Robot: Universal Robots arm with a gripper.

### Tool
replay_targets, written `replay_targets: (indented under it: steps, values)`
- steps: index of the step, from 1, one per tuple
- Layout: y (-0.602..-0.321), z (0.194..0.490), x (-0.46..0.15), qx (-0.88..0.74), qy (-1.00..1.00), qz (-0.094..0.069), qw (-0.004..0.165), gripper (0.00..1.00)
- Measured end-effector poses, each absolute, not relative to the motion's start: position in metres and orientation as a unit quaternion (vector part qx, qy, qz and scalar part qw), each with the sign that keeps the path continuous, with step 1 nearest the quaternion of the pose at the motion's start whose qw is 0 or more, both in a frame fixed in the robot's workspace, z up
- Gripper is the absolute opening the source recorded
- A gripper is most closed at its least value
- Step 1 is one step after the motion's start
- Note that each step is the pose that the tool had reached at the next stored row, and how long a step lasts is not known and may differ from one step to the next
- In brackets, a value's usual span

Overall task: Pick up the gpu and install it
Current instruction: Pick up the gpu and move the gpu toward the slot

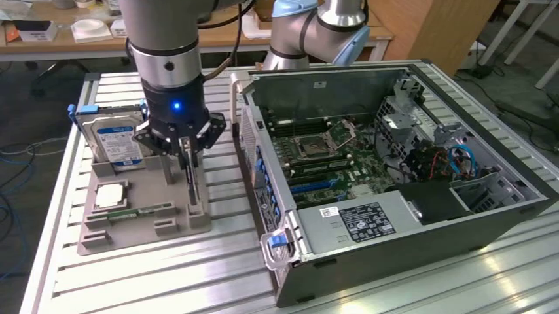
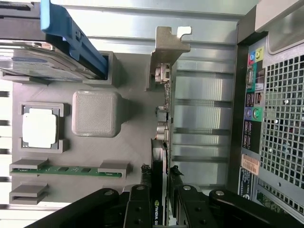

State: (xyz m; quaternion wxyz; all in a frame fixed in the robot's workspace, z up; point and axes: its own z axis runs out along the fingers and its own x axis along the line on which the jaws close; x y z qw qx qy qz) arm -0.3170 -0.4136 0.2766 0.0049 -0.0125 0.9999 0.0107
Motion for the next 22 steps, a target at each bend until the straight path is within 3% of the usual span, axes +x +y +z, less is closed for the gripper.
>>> replay_targets:
  steps: [22]
  values:
    - [-0.414, 0.311, -0.317, -0.012, 1.0, 0.011, 0.005, 0.26]
